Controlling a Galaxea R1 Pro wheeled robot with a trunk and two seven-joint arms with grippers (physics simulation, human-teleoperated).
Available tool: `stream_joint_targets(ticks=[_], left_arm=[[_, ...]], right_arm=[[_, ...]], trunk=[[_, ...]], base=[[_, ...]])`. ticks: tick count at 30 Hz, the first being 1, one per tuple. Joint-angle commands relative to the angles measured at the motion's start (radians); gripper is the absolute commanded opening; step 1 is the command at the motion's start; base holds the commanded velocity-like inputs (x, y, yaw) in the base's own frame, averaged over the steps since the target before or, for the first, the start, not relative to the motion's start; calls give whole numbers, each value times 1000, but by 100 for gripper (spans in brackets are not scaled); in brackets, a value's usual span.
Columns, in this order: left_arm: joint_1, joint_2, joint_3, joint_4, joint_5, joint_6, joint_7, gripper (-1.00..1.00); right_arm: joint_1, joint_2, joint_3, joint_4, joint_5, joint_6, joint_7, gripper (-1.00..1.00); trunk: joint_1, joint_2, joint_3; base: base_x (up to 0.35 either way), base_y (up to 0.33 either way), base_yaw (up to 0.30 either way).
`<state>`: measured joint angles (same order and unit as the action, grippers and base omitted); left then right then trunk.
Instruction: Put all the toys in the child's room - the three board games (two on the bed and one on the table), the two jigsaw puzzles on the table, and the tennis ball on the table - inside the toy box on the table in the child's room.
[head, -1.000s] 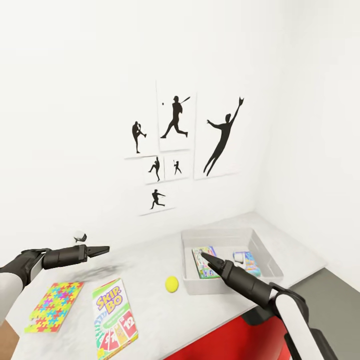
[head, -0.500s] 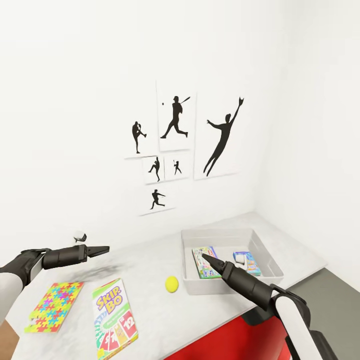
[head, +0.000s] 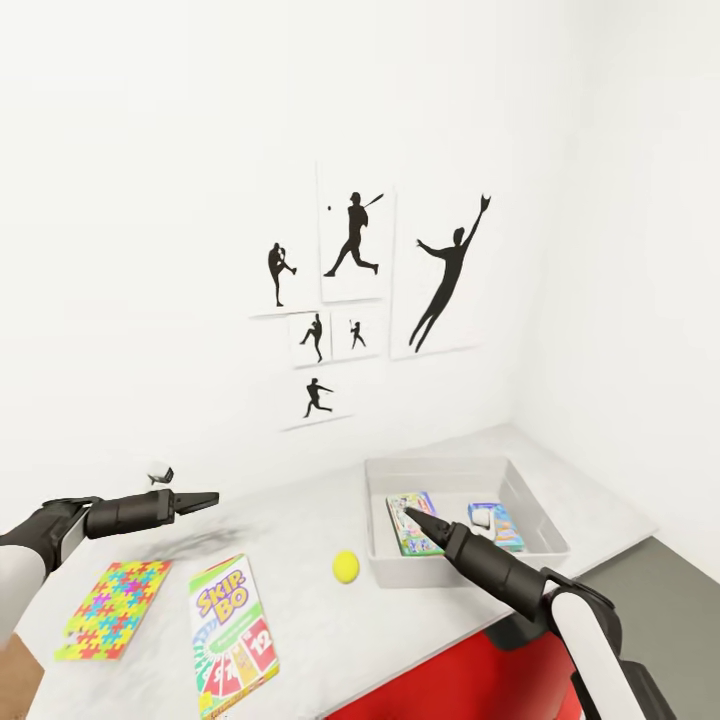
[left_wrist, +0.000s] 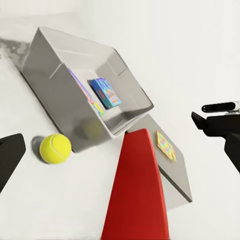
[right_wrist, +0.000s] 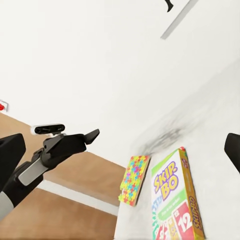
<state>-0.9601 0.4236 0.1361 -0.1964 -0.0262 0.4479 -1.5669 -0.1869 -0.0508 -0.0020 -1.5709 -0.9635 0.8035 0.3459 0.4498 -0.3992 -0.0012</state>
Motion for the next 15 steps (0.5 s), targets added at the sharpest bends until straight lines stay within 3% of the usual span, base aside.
stream_joint_targets(ticks=[1, 15], left_arm=[[0, 0, 2, 0, -3, 11, -4, 100], [0, -1, 2, 0, -3, 11, -4, 100]], right_arm=[[0, 0, 1, 0, 0, 3, 2, 100], [0, 1, 6, 2, 1, 2, 1, 100]], trunk=[[0, -1, 0], [0, -1, 0]], base=[[-86, 0, 163], [-175, 20, 268]])
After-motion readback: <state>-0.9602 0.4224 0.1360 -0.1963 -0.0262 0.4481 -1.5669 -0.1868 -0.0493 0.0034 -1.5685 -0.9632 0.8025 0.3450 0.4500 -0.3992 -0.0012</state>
